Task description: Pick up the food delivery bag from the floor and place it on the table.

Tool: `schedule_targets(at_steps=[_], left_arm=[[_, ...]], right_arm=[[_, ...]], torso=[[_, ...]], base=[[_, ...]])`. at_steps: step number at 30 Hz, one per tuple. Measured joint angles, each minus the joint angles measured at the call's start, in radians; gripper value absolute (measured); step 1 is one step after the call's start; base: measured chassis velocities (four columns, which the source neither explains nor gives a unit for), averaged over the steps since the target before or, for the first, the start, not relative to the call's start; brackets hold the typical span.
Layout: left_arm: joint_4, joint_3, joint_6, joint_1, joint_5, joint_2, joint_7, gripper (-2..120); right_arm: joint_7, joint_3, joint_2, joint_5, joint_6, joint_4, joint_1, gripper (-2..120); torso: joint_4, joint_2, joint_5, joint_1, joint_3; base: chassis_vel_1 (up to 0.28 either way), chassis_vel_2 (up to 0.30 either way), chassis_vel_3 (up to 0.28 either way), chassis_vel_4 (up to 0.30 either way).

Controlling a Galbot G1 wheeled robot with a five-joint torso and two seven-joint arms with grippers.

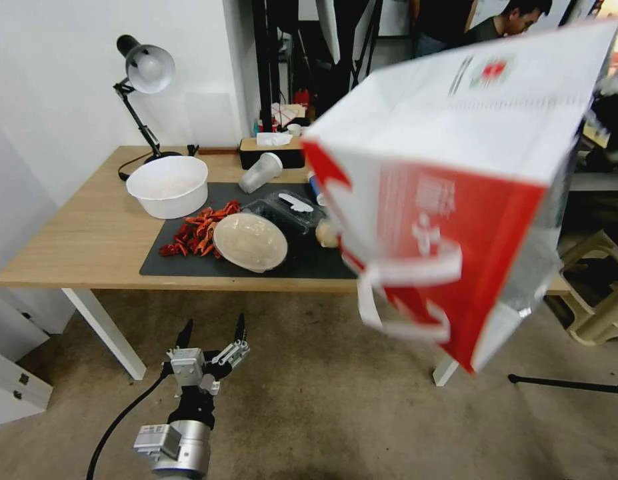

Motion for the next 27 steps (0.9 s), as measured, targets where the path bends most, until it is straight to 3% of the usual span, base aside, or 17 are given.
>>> schedule_targets(at_steps=[1, 5, 13, 27], left_arm=[[0.0, 0.0, 0.0, 0.0, 0.0, 0.0, 0.0, 100], [0.003, 0.0, -0.002, 0.001, 0.005, 0.0, 0.001, 100], [0.023, 0.007, -0.006, -0.002, 0.026, -0.002, 0.002, 100], [0.038, 0.01, -0.022, 0.0, 0.05, -0.005, 0.004, 100]], right_arm=[[0.0, 0.0, 0.0, 0.0, 0.0, 0.0, 0.0, 0], [0.199, -0.054, 0.003, 0.047, 0.003, -0.033, 0.071, 0], [0.368, -0.058, -0.002, 0.162, -0.047, -0.085, 0.092, 0], [0.412, -0.083, 0.029, 0.218, -0.142, -0.155, 0.093, 0]], torso=[[0.0, 0.0, 0.0, 0.0, 0.0], [-0.0002, -0.001, 0.0002, 0.0, 0.0], [-0.0003, -0.001, 0.0, -0.001, -0.001], [-0.0002, -0.001, 0.0, -0.001, -0.001]], base=[[0.0, 0.0, 0.0, 0.0], [0.0, 0.0, 0.0, 0.0], [0.0, 0.0, 0.0, 0.0], [0.0, 0.0, 0.0, 0.0]])
